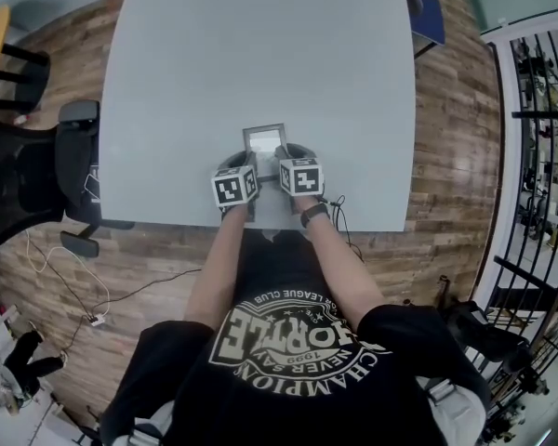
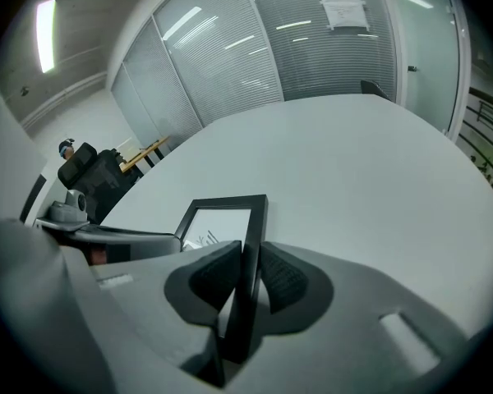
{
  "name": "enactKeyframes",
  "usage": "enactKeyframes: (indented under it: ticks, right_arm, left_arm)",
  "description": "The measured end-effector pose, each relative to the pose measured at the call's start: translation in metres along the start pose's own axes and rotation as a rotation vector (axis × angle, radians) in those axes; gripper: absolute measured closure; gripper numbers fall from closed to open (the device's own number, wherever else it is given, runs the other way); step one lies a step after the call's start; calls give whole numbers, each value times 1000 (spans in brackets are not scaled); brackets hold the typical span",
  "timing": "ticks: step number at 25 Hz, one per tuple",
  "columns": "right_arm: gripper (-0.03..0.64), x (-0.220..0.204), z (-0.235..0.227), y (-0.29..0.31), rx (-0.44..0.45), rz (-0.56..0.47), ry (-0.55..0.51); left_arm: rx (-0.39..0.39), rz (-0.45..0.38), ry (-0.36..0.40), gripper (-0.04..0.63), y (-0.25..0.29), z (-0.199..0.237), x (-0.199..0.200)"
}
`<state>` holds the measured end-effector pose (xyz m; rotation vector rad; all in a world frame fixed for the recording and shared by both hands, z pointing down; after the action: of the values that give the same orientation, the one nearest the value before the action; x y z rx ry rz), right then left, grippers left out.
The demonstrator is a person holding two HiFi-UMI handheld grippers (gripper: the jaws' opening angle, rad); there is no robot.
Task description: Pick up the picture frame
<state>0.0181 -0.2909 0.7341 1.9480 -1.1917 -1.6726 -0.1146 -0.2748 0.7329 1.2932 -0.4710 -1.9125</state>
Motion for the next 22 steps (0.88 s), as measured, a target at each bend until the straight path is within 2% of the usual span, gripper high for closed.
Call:
enactKeyframes:
  ticks: [13,22]
  right_arm:
    - [548,11,1,-23,7,-65,20]
    - [548,35,5,-52,27,-167,-7]
  left_arm:
    - [-24,-55,47,520,-21,-15,16]
    - [-67,-131,101,520,-34,-34,30]
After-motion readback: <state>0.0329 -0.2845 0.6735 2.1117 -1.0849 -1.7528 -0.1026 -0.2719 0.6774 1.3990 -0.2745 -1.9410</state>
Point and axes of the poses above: the fingertips, and each gripper's own axes: y forward along the fingers, z to its left, x out of its top, the point moved 5 cm from there along -y, backward along the fingers, and after that the axes turned 9 degrees about -z, right-handed, at the moved point
